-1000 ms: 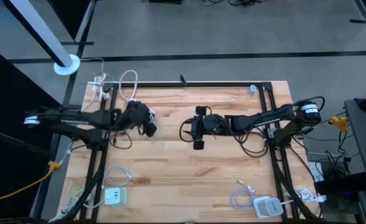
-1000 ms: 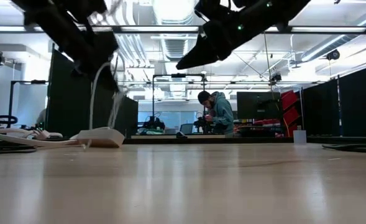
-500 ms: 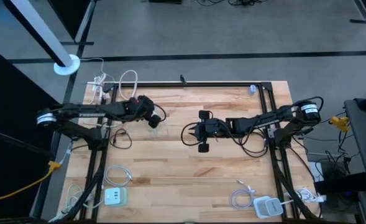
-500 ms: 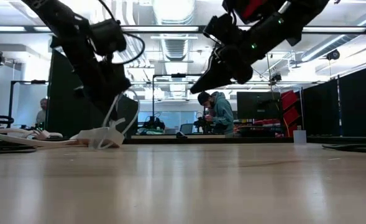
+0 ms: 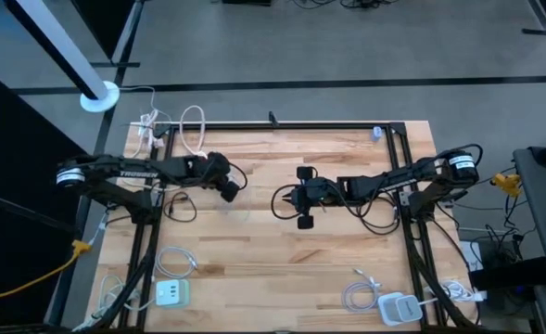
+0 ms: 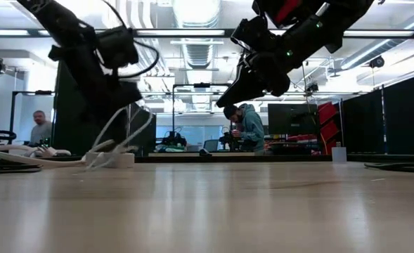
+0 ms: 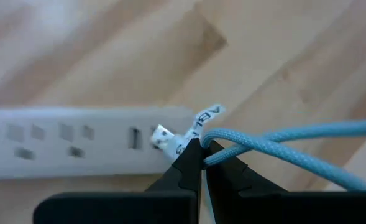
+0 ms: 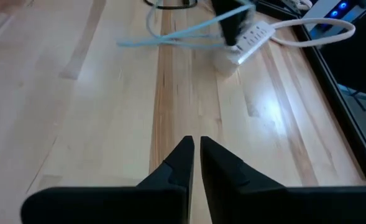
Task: Insert USB
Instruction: Insert the blue charger cable into the top white outlet extension
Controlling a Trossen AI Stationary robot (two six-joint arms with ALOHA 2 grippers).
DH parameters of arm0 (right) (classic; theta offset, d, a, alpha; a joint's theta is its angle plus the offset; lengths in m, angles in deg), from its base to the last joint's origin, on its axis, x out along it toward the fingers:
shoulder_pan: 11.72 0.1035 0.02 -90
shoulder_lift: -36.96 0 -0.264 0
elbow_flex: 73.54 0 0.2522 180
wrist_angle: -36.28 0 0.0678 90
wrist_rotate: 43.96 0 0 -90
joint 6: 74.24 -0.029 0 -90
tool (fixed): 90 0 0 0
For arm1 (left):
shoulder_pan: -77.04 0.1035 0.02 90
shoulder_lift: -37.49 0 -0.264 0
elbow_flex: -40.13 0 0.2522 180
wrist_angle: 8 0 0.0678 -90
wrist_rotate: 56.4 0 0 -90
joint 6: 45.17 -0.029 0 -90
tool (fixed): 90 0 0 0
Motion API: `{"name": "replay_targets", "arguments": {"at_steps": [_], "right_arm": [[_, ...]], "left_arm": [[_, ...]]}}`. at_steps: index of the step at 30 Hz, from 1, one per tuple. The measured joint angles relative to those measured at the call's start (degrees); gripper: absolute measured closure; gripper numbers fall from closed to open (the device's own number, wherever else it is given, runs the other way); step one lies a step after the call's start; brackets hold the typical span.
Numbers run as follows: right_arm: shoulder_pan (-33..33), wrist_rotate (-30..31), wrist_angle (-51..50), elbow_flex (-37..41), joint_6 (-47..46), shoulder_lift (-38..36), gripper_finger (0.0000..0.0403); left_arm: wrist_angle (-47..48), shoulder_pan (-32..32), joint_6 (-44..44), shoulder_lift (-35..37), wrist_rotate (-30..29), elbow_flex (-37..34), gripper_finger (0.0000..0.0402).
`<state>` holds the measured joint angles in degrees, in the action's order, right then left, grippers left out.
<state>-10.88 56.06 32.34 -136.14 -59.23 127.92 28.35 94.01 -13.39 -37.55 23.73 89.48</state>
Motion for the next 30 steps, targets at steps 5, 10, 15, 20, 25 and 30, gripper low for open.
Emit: {"name": "replay_targets", "arguments": {"at_steps": [5,10,15,20,25,30], "right_arm": [[0.0,0.0,0.4,0.0,0.0,0.0,0.0390],[0.0,0.0,1.0,0.0,0.0,0.0,0.0389],[0.0,0.0,1.6,0.0,-0.5,0.0,0.0389],[-0.8,-0.2,11.1,0.0,0.4,1.6,0.0389],[-3.0,-3.7,27.0,-2.6,-2.9,10.8,0.0394],[-4.4,-3.3,31.0,-13.0,-12.1,24.1,0.0401]], "left_arm": [[0.9,0.0,2.3,-0.6,1.7,-2.2,0.0401],[0.3,0.0,0.5,1.1,1.6,-0.6,0.0401],[0.9,0.0,-3.9,4.6,1.4,3.5,0.0401],[3.2,0.0,-8.8,9.1,-0.8,7.9,0.0401],[11.6,-0.1,-13.4,15.7,-0.6,13.4,0.0401],[19.7,-0.3,-16.2,25.0,0.4,16.0,0.0401]]}}
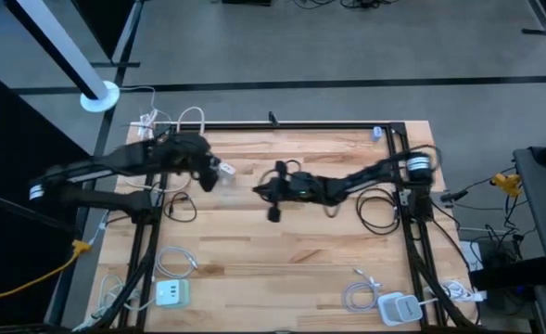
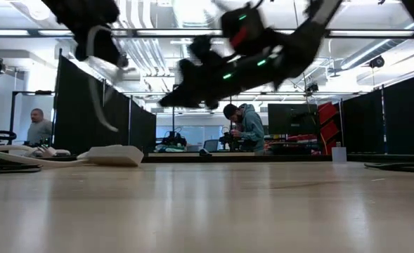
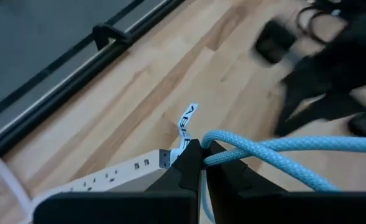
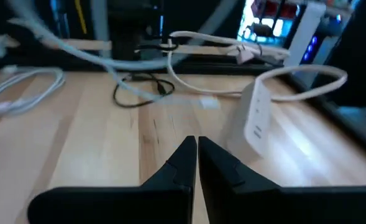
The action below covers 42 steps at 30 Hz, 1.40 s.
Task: Insert USB
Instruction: Insert the blue charger cable into the top white outlet extension
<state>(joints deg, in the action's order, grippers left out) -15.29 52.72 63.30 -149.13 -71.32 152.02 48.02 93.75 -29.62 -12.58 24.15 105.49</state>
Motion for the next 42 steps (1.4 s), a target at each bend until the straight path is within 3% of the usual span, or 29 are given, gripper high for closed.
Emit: {"name": "replay_targets", "arguments": {"at_steps": [4,8,20,25,33,39,42], "right_arm": [[-0.5,3.0,-0.5,-9.4,-3.5,7.8,0.0402],[-0.4,4.5,-4.7,-14.5,-3.9,10.2,0.0402],[7.3,4.9,-32.5,-14.5,-3.6,-1.0,0.0402],[9.9,4.9,-35.6,-14.4,-0.2,-4.1,0.0403],[10.3,4.9,-36.6,-14.4,0.6,-4.7,0.0403],[10.4,5.5,-40.5,-14.4,0.1,-4.7,0.0403],[10.4,8.2,-42.3,-14.4,0.1,-4.7,0.0403]], "left_arm": [[0.3,0.0,1.2,6.4,-0.3,-2.7,0.0401],[-0.1,1.1,3.0,6.9,-10.7,-7.1,0.0401],[2.8,20.3,0.5,-16.0,-24.0,-9.0,0.0401],[0.6,23.2,-0.1,-22.1,-23.7,-8.9,0.0401],[-4.4,22.7,-2.1,-33.5,-16.6,-9.3,0.0401],[-8.0,19.3,-1.9,-37.7,-10.6,-11.1,0.0401],[-12.2,16.0,-1.4,-38.1,-10.6,-13.4,0.0401]]}}
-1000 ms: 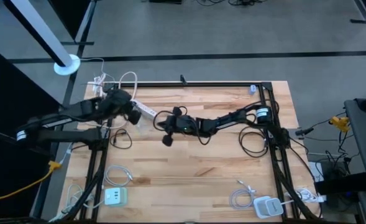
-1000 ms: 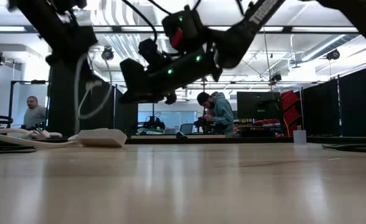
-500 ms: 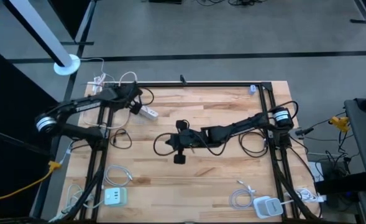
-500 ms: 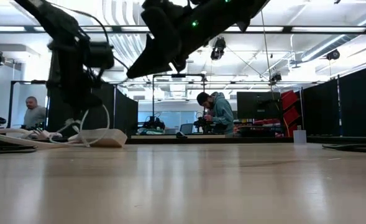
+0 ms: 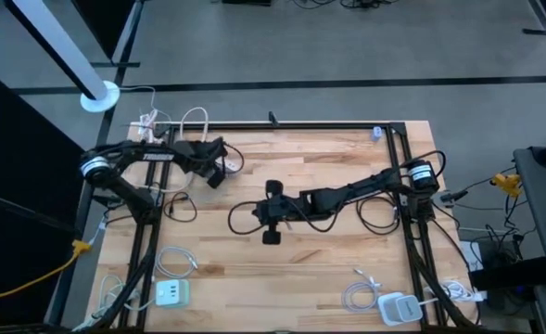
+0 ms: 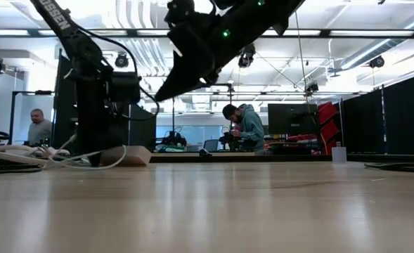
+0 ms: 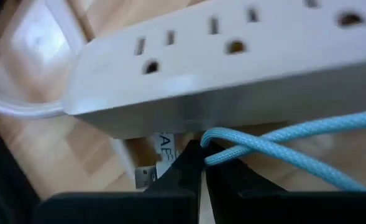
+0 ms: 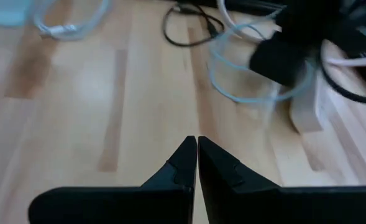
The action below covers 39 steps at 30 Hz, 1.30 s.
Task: Insert USB
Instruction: Insert the blue charger cable into the top white outlet extension
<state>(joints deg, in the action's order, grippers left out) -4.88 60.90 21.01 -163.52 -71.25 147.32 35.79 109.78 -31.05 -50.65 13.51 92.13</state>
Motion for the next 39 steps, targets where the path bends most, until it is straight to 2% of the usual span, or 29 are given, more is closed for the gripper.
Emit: {"name": "replay_targets", "arguments": {"at_steps": [3,5,7,10,12,14,21,26,32,34,39], "right_arm": [[-0.1,2.3,-1.3,0.0,0.0,0.0,0.0403],[-0.2,2.4,-1.7,0.2,0.0,0.0,0.0403],[-0.1,2.3,-1.6,0.3,0.0,0.0,0.0403],[-0.1,2.3,-0.8,0.3,0.1,0.0,0.0403],[-0.4,2.3,-0.5,0.3,0.0,0.0,0.0403],[-0.5,2.3,-0.3,0.3,0.0,0.0,0.0403],[-0.3,2.1,-0.1,0.4,-1.4,0.0,0.0403],[-0.1,1.7,-0.1,0.6,-2.0,0.0,0.0403],[-0.1,1.7,-0.6,0.6,-2.0,0.0,0.0403],[-0.1,2.1,-1.8,0.6,-1.3,0.0,0.0403],[-0.2,11.2,-5.9,0.6,1.3,-0.3,0.0403]], "left_arm": [[0.0,-3.7,1.7,1.0,-1.1,-0.4,0.0401],[4.7,-5.4,3.9,3.4,1.1,0.4,0.0401],[9.6,-6.3,4.5,6.4,0.7,2.0,0.0401],[12.5,-5.7,4.9,10.6,-6.2,3.8,0.0401],[12.4,-3.7,3.8,11.9,-10.9,4.0,0.0401],[10.7,-0.6,2.0,12.3,-12.3,3.8,0.0401],[5.8,9.3,2.7,8.2,-12.0,3.2,0.0401],[0.7,10.2,0.0,3.3,-11.6,3.2,0.0401],[-4.9,7.6,-1.7,-2.3,-3.6,3.3,0.0401],[-5.7,5.3,-1.6,-3.0,-3.3,3.4,0.0401],[-7.4,-3.6,1.3,-3.1,-3.1,2.4,0.0401]]}}
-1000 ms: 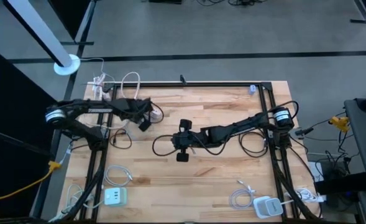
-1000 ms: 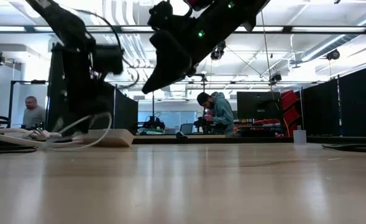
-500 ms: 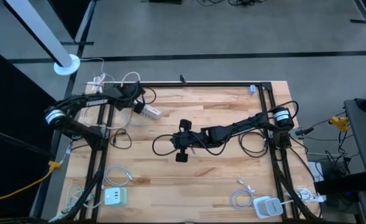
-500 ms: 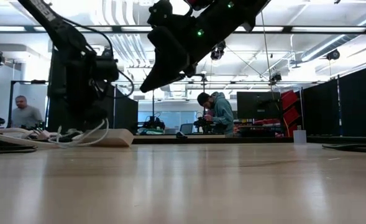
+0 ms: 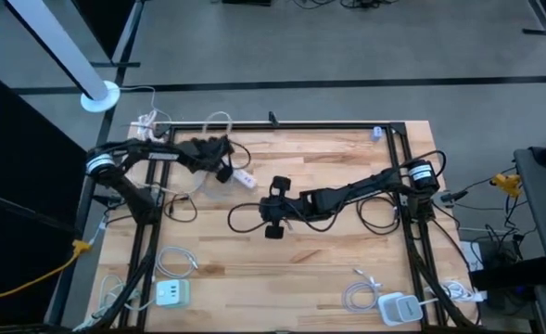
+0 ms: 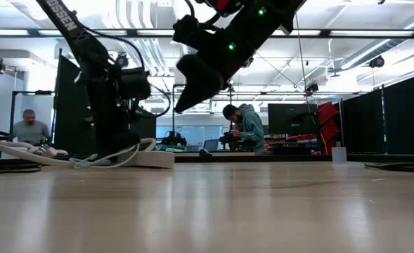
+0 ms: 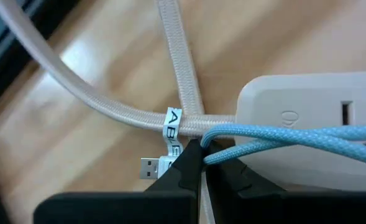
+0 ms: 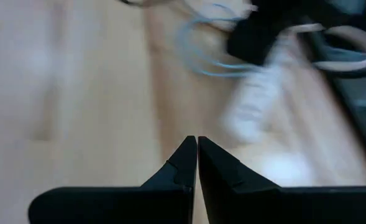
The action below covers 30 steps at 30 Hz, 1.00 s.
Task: Insert USB
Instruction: Insert the blue charger cable into the top white outlet extension
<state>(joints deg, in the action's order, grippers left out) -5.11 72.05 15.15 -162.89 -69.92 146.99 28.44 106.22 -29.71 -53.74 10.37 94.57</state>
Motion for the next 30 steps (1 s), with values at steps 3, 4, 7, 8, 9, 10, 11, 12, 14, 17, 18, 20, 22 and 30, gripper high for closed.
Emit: {"name": "replay_targets", "arguments": {"at_steps": [3,4,7,8,9,10,11,12,14,17,18,20,22,30], "right_arm": [[-0.1,2.7,0.1,0.0,1.0,-0.1,0.0403],[-0.1,2.7,0.8,0.4,0.2,-0.1,0.0403],[0.6,2.4,6.9,3.6,-2.6,-0.1,0.0403],[1.1,2.5,9.9,5.5,-2.8,-0.1,0.0403],[1.7,2.3,14.1,7.8,-2.8,0.0,0.0403],[2.2,1.8,19.4,10.4,-2.8,0.2,0.0403],[2.5,0.7,25.5,13.1,-2.8,0.5,0.0403],[2.7,-0.8,31.7,15.5,-2.8,1.0,0.0403],[2.4,-4.1,42.0,19.1,-3.0,2.2,0.0403],[1.5,-7.1,48.5,20.3,-2.9,4.9,0.0403],[1.4,-7.6,48.8,20.2,-1.6,5.8,0.0403],[1.5,-8.5,48.7,19.2,1.4,8.1,0.0403],[1.7,-11.0,48.8,17.8,3.0,10.5,0.0403],[1.6,-14.5,47.7,12.1,4.1,16.5,0.0403]], "left_arm": [[-1.9,-5.9,2.6,0.1,0.6,-0.3,0.0401],[-2.2,-7.5,3.3,0.1,0.5,-0.3,0.0401],[-2.3,-11.4,5.7,0.1,-0.9,-0.4,0.0401],[-2.2,-12.4,6.2,0.1,-1.4,-0.4,0.0401],[-2.2,-13.3,6.7,0.1,-1.5,-0.4,0.0401],[-2.4,-14.0,7.2,0.1,-1.5,-0.5,0.0401],[-2.7,-14.8,7.6,0.1,-1.6,-0.6,0.0401],[-3.3,-15.5,7.7,0.1,-1.6,-0.7,0.0401],[-4.1,-16.6,7.8,0.0,-1.5,-0.8,0.0401],[-4.5,-17.8,7.8,0.0,-1.5,-0.8,0.0401],[-4.5,-18.1,7.8,0.0,-1.5,-0.8,0.0401],[-4.9,-18.5,7.7,0.0,-1.6,-1.0,0.0401],[-5.1,-18.8,7.7,0.0,-1.7,-1.1,0.0401],[-5.6,-18.9,7.8,0.0,-1.7,-1.2,0.0401]]}}
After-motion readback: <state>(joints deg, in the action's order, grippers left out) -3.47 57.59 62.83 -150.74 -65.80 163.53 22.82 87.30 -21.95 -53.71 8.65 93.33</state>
